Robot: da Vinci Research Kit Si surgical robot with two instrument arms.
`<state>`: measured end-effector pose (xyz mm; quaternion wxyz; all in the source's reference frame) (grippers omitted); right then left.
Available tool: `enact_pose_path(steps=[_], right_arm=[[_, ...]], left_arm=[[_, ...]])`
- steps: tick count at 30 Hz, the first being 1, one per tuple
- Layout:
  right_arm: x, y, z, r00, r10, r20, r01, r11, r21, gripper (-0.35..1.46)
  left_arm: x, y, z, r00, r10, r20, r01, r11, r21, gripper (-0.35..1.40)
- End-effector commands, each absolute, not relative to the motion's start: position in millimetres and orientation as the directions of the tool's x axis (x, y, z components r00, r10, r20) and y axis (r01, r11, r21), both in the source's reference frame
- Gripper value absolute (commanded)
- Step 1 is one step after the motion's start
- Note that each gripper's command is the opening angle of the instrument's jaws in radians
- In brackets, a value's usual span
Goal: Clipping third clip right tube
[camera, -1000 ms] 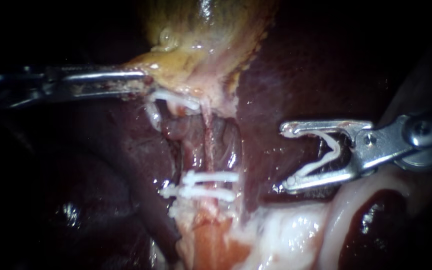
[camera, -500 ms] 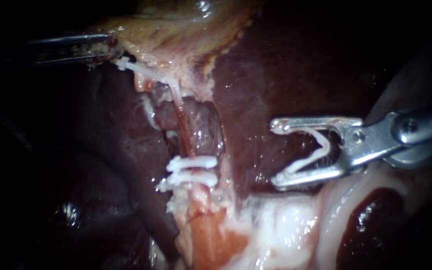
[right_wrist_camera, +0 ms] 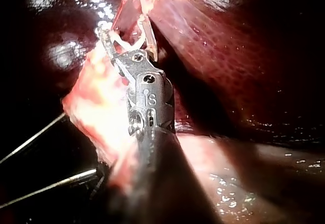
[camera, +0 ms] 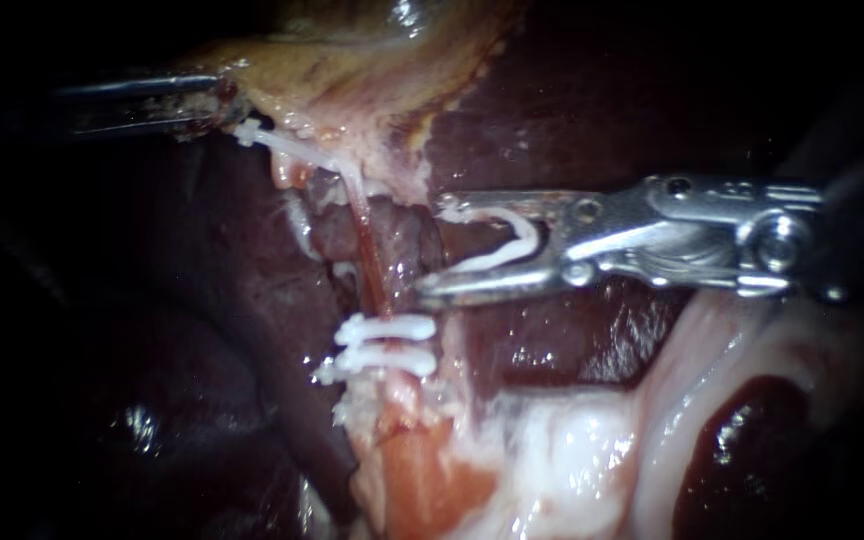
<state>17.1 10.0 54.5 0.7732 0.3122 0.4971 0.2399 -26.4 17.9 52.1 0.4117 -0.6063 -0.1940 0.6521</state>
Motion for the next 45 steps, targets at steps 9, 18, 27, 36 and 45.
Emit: enact_pose_path(steps=[9, 18, 27, 36, 45], right_arm=[[21.9, 10.3, 56.3, 0.404, 0.703, -0.585, -0.042, 0.653, 0.756, 0.48], [23.2, 10.0, 53.5, 0.28, 0.753, -0.595, 0.008, 0.618, 0.786, 0.48], [23.3, 10.8, 49.8, 0.243, 0.789, -0.564, 0.088, 0.561, 0.823, 0.43], [22.8, 10.9, 49.5, 0.25, 0.804, -0.54, 0.112, 0.53, 0.841, 0.14], [22.3, 11.2, 49.2, 0.252, 0.827, -0.502, 0.1, 0.494, 0.864, -0.35]], left_arm=[[-26.7, 17.8, 52.1, 0.075, 0.772, -0.632, -0.307, -0.585, -0.751, -0.35], [-26.8, 17.8, 52.1, 0.075, 0.772, -0.632, -0.305, -0.585, -0.751, -0.35], [-26.8, 17.7, 52.1, 0.075, 0.772, -0.632, -0.305, -0.585, -0.751, -0.35], [-26.9, 17.8, 52.1, 0.075, 0.772, -0.632, -0.305, -0.585, -0.751, -0.35], [-26.9, 17.8, 52.1, 0.075, 0.771, -0.632, -0.305, -0.585, -0.751, -0.35]])
